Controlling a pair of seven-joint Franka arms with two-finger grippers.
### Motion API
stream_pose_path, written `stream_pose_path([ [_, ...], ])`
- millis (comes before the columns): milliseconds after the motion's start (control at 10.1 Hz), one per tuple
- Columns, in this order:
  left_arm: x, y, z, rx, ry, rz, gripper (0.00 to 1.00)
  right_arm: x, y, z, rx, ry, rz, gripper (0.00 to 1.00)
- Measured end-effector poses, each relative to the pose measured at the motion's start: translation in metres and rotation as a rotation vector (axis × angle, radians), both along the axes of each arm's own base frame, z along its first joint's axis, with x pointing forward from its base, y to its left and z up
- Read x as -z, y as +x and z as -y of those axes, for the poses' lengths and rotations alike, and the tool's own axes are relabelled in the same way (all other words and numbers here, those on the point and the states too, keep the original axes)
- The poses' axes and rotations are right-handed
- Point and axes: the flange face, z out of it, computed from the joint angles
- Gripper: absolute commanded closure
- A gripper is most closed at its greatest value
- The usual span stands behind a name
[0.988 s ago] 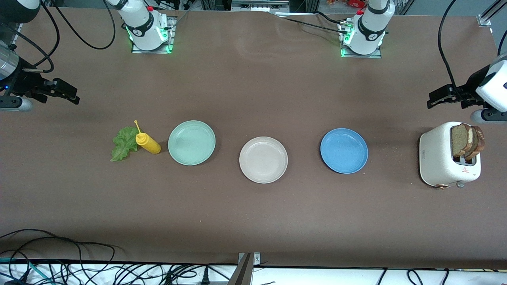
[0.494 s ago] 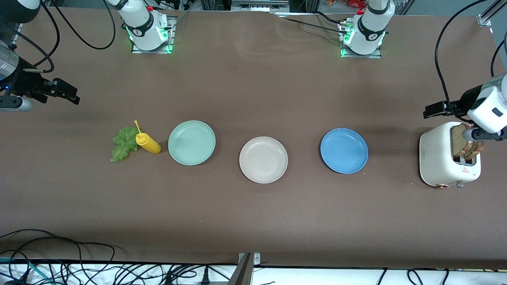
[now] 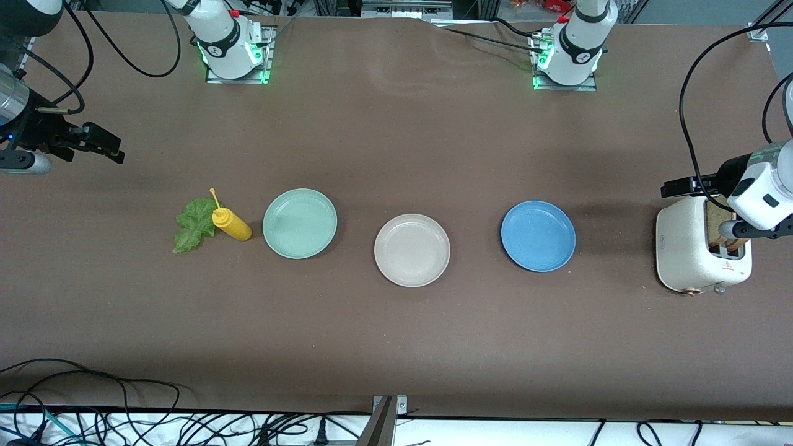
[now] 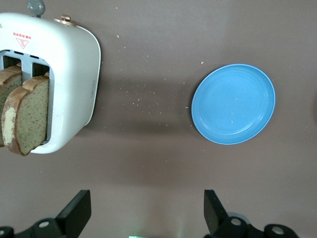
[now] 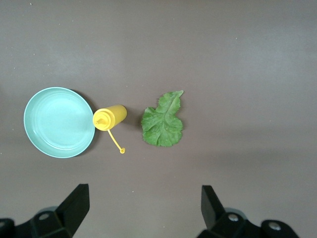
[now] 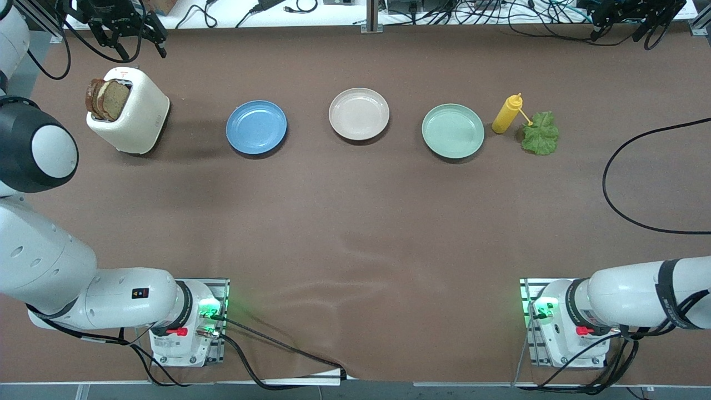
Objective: Make sandwich on beige plate with both arms
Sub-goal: 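Move the left gripper over the toaster toward the bread slices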
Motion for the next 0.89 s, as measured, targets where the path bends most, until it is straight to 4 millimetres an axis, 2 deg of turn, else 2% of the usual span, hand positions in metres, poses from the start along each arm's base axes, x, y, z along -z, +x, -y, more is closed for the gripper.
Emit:
stream_pose_path([
  [296, 0.012, 0.011, -0.033, 0.039, 0.015, 0.053, 0.00, 0.000, 0.000, 0.000, 0.000, 0.000, 0.000, 0.00],
  [593, 0.040, 0.023, -0.061, 0.141, 0.019, 0.067, 0.00, 0.000, 0.000, 0.000, 0.001, 0.000, -0.001, 0.00],
  [889, 0.069, 0.027, -0.106, 0.182, 0.003, 0.078, 0.00, 0.000, 0.000, 0.000, 0.003, 0.000, -0.002, 0.00],
])
